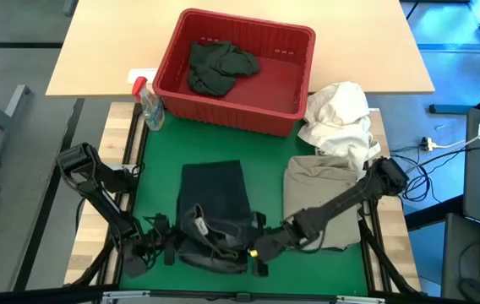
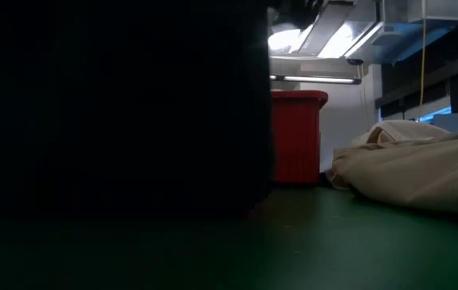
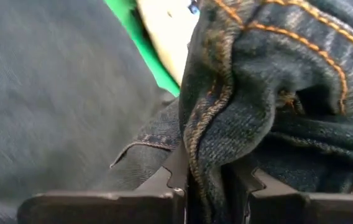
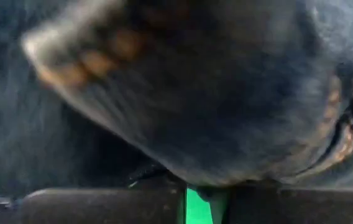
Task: Fold Laundry from Bin
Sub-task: Fold the blue pants
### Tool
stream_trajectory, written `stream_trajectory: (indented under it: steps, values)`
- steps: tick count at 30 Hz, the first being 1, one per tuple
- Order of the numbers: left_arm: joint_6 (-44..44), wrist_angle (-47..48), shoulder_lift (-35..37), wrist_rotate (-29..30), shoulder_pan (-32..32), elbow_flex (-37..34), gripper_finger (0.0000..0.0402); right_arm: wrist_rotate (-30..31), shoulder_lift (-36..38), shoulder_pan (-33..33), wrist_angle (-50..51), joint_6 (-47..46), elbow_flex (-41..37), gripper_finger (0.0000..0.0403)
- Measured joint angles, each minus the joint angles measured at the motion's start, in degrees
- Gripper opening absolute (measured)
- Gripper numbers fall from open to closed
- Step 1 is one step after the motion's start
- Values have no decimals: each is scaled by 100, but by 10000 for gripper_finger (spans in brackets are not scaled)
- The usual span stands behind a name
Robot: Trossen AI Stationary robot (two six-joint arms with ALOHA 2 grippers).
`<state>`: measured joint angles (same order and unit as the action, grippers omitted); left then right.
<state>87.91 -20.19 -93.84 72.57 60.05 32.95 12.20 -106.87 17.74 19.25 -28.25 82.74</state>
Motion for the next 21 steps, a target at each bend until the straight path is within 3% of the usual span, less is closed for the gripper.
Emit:
stream_trajectory:
  steps: [5,8,12,16,21]
  values:
    - [889,21,0,171,14,-347,40,-171,0,-399,288,-77,-5,26]
    - [855,-4,0,-278,154,-350,40,-728,-2,-447,261,111,-11,26]
    - [53,-154,0,-1083,412,-278,40,-1215,-23,-188,139,963,-11,26]
    - [-854,-643,0,-1426,585,-287,40,-1454,-23,-11,178,1831,-11,26]
    - [-2222,-2699,-7,-2029,572,-253,40,-3046,188,128,23,1554,-9,26]
